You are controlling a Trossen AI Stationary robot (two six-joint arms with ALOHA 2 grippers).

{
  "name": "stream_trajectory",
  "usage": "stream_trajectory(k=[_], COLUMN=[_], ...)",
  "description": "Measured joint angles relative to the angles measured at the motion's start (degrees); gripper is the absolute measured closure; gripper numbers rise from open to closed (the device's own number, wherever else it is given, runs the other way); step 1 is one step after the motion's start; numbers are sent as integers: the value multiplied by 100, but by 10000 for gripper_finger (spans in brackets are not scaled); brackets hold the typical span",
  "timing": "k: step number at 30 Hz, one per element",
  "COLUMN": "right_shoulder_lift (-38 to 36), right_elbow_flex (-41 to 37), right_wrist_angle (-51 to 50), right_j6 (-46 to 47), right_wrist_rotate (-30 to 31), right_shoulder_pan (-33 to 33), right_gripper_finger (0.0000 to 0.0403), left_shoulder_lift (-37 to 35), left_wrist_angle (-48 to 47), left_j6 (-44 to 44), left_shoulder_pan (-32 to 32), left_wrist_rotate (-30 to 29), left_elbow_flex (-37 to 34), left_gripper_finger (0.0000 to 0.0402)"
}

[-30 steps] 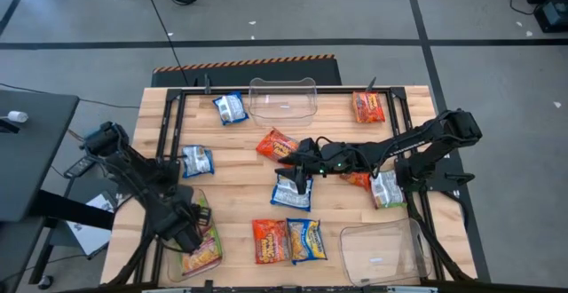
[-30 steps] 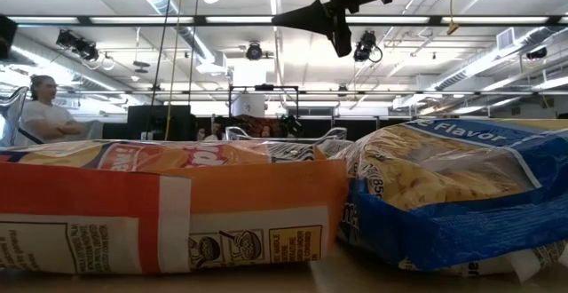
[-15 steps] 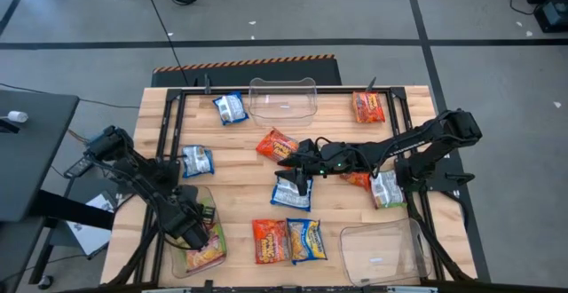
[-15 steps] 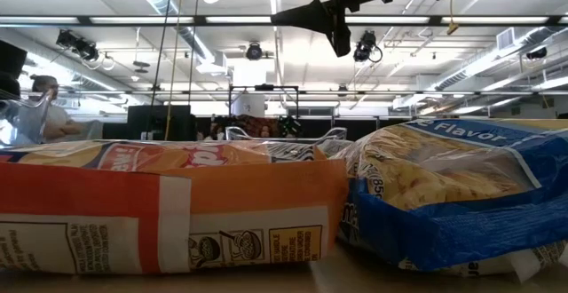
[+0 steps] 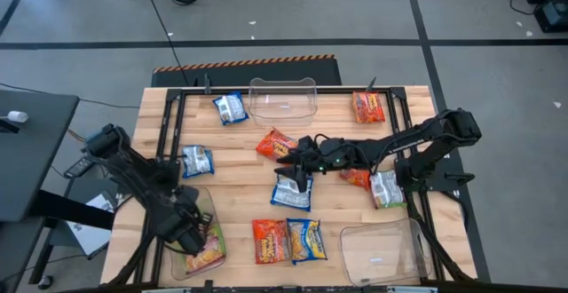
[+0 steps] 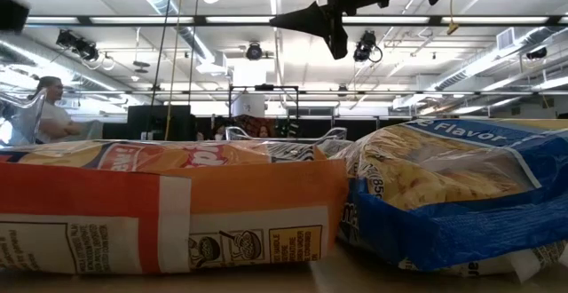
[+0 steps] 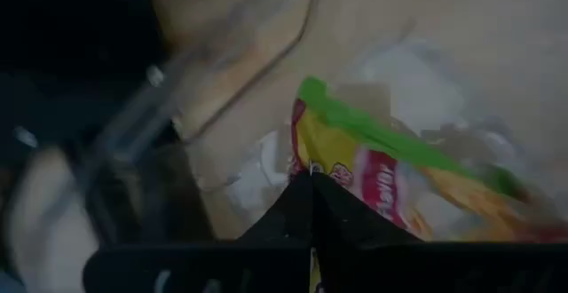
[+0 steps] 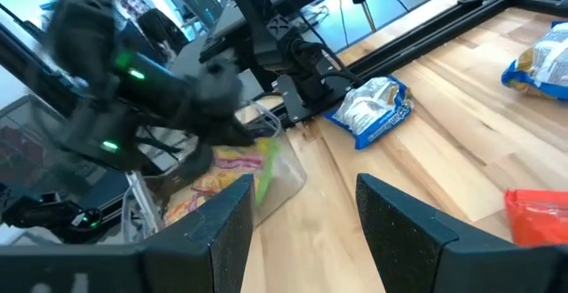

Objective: Sort Maruchan noodles
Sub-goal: Put the green noodle pack into the bottom left transparent bin

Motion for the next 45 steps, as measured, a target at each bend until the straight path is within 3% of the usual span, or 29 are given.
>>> stream_trajectory(k=[7, 13, 19, 36, 40, 45], right_shoulder_lift=[0, 0, 0, -2, -2, -8], right_elbow_flex=[0, 0, 0, 0, 5, 355], right_wrist_angle=[2, 4, 2, 16, 228, -86], right_j6=[-109, -57, 284, 562, 535, -14], right_wrist_rotate=[-33, -35, -35, -165, -318, -350], right_shoulder_pan=[-79, -92, -87, -131, -178, -154], right_gripper_finger=[199, 199, 199, 199, 199, 199], left_shoulder_lift=[41, 132, 537, 613, 393, -160], left_wrist_angle=[-1451, -1640, -1649, -1572, -1551, -1457], left_j6=[1774, 2419, 2302, 2542, 2589, 2555], left_shoulder_pan=[-239, -605, -800, -833, -833, -833], left_wrist_rotate=[-1351, -1877, -1934, -1511, -1339, -1280], left_elbow_flex=[1271, 997, 424, 409, 412, 535], left_gripper_finger=[399, 400, 400, 369, 361, 316])
